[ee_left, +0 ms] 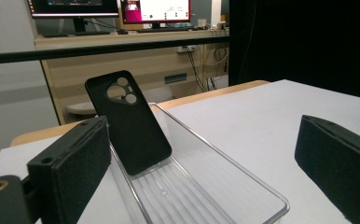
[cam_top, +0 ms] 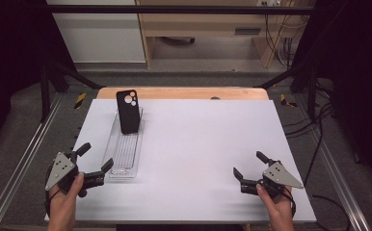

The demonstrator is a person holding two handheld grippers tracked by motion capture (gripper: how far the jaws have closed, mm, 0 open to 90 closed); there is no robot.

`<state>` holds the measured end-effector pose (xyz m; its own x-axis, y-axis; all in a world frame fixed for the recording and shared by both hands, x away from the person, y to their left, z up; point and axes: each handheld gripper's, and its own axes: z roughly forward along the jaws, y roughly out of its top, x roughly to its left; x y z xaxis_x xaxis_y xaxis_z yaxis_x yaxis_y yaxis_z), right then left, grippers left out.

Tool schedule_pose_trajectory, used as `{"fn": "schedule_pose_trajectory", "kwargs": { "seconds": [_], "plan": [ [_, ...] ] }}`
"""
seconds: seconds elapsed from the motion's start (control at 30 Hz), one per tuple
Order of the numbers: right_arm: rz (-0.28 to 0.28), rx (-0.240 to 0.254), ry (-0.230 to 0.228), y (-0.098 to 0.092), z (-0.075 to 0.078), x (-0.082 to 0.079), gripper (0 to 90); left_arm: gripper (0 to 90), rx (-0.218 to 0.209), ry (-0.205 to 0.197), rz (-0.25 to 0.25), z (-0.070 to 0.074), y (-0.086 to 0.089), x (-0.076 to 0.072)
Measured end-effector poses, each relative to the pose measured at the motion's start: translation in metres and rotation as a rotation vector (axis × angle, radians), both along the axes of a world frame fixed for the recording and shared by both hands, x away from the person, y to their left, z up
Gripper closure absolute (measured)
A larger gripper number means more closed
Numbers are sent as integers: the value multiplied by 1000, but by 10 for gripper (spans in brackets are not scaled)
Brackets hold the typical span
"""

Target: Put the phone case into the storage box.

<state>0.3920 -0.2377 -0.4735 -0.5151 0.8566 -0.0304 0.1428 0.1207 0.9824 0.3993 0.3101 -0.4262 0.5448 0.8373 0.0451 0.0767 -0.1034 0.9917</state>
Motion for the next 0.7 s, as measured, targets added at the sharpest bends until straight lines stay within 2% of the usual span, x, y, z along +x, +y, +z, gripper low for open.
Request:
{"fn": "schedule_pose_trajectory", "kwargs": {
  "seconds": [0.3, 0.53, 0.7],
  "plan": [
    [3, -4, 0, 1, 0, 0, 25, 30, 31, -24, -16, -10, -1, -4],
    [4, -3, 0, 1, 0, 0, 25, 26, 20, -17, -18, -16, 2, -8],
    [4, -4, 0, 1, -1, 0, 25, 27, 21, -34, -12, -19, 5, -10]
  ]
}}
